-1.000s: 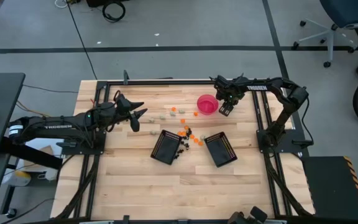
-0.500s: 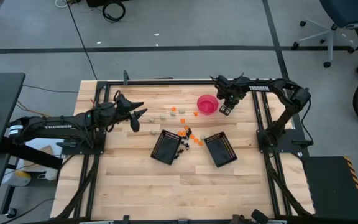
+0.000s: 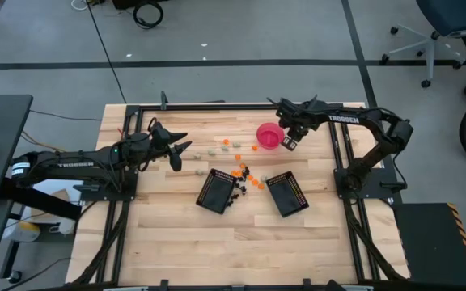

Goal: Sort Halloween decoration
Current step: Put the white skull toy into the pink container

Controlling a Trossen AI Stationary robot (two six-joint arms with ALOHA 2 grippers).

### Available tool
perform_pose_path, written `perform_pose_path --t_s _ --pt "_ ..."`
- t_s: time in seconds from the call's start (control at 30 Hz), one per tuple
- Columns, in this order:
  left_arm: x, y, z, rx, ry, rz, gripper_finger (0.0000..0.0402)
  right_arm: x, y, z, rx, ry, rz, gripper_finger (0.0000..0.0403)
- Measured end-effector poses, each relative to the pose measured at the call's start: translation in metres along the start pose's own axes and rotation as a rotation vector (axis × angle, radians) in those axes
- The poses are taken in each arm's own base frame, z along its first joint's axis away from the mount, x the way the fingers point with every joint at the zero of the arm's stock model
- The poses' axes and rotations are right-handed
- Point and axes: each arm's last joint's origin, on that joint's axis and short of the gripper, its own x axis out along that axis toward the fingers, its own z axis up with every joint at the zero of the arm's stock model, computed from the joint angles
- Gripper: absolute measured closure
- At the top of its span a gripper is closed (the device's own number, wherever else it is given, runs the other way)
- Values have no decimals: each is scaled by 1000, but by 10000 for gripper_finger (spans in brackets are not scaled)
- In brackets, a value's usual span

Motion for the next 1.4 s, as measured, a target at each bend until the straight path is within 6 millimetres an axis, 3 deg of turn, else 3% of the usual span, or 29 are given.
perform_pose_path --t_s 0.2,0.37,1.03,1.23,1.4 --pt "0 0 0 0 0 0 246 -24 15 20 -18 -120 24 308" --pt "0 0 0 0 0 0 246 -32 26 29 -37 -210 85 306" --pt "0 0 0 -1 0 0 246 27 50 50 -63 -147 152 291" --pt "0 0 0 -1 0 0 246 29 50 51 -61 -141 173 251" --pt "0 0 0 -1 0 0 246 17 48 54 -46 -129 165 235"
